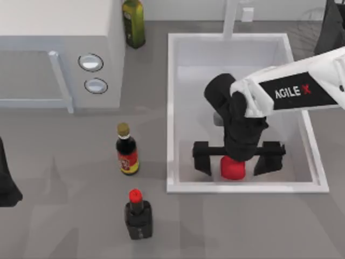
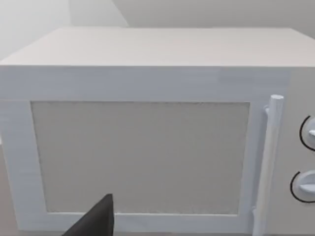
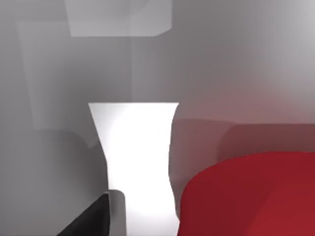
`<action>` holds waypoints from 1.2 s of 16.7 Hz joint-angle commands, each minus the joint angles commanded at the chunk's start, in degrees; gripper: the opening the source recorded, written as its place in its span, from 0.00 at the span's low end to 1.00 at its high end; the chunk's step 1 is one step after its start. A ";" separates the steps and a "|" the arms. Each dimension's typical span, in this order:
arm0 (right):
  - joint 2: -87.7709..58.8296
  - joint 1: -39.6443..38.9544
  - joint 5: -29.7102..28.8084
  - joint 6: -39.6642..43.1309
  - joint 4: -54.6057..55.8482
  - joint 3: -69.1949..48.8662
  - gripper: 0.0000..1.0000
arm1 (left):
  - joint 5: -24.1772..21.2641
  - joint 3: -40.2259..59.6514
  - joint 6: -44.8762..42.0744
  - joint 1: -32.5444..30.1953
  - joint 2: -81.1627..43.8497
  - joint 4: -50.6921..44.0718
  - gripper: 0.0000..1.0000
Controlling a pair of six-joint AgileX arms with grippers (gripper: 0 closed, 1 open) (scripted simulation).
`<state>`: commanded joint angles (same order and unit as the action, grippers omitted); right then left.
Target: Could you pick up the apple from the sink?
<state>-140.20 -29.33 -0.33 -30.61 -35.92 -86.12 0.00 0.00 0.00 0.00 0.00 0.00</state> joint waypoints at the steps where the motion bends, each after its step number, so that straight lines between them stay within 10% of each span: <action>1: 0.00 0.00 0.00 0.00 0.00 0.00 0.70 | 0.00 0.00 0.00 0.00 0.00 0.00 1.00; 10: 0.00 0.00 0.00 0.00 0.00 0.00 0.02 | 0.00 0.00 0.00 0.00 0.00 0.00 1.00; 20: 3.72 0.11 -1.31 0.60 -2.24 -0.88 0.00 | 0.00 0.00 0.00 0.00 0.00 0.00 1.00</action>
<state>-136.48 -29.22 -1.64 -30.01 -38.16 -87.00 0.00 0.00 0.00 0.00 0.00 0.00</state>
